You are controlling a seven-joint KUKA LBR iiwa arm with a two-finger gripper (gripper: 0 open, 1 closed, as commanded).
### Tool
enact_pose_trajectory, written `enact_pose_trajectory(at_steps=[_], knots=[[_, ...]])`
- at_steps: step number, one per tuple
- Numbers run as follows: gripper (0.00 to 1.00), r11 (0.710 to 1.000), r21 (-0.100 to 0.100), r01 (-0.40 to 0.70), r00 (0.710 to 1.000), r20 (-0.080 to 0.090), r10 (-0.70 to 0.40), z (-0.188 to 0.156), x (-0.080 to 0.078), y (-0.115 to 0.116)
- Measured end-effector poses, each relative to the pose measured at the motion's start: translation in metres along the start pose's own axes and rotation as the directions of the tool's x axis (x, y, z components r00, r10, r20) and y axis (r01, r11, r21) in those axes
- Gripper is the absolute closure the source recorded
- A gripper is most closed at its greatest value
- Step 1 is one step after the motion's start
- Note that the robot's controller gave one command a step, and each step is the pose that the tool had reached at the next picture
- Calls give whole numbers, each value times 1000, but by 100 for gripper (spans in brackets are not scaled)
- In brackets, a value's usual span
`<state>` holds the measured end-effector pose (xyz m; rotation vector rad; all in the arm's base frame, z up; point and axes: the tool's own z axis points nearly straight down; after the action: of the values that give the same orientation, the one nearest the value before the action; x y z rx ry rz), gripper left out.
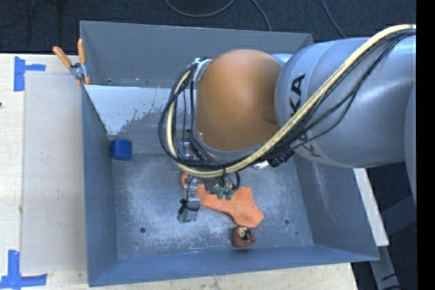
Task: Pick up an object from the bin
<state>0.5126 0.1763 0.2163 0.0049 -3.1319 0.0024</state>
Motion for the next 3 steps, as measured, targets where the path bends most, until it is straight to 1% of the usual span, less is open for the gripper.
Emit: enact_pose_trajectory(at_steps=[1, 2, 3], knots=[[0, 1000, -1, -5, 1000, 7, 5, -4, -2, -1], [0, 1000, -2, -11, 1000, 8, 11, 60, -6, -53], [0, 995, -1, -101, 995, 0, 101, 65, -30, -95]])
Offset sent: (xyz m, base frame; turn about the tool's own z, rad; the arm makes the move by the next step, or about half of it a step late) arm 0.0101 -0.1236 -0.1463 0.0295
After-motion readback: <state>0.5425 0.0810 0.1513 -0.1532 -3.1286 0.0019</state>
